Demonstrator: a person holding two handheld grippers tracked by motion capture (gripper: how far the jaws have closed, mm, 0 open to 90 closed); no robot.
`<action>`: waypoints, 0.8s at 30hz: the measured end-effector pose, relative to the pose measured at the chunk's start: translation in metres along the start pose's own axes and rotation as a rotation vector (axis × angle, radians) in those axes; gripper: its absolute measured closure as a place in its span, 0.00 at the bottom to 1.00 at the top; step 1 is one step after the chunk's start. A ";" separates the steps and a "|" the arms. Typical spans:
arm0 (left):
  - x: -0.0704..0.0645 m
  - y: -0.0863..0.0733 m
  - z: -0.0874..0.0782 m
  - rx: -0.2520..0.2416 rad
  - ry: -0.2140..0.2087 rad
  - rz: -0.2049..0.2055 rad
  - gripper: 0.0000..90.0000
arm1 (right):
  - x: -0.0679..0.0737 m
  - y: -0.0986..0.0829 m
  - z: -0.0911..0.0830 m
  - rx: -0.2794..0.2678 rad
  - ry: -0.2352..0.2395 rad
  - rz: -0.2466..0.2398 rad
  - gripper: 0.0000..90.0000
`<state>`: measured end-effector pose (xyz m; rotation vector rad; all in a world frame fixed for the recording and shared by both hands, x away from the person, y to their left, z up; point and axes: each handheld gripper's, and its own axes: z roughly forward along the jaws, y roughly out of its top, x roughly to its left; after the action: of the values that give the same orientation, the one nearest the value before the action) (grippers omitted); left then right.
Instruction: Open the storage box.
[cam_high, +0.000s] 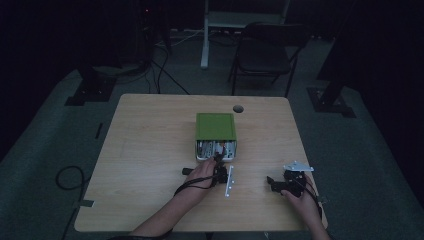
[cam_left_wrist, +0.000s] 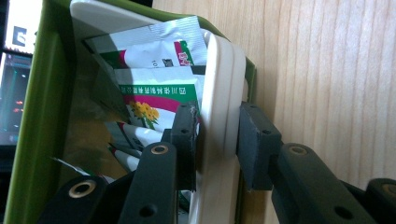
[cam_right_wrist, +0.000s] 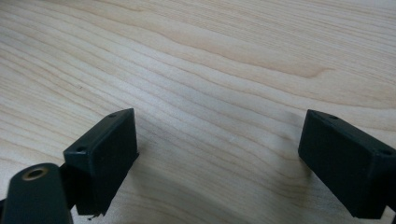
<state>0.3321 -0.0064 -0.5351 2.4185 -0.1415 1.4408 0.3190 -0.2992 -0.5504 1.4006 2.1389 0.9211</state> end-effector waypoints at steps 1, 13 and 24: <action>-0.001 0.001 0.000 0.005 0.004 0.012 0.79 | 0.000 0.000 0.000 0.000 0.000 0.000 0.12; -0.001 0.007 0.000 0.046 0.010 0.057 0.81 | 0.000 0.000 0.000 0.001 0.000 0.001 0.12; -0.002 0.012 -0.006 0.068 -0.012 0.055 0.81 | 0.000 0.000 0.000 0.000 0.001 0.001 0.12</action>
<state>0.3229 -0.0163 -0.5318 2.4969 -0.1658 1.4774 0.3190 -0.2992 -0.5504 1.4012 2.1390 0.9218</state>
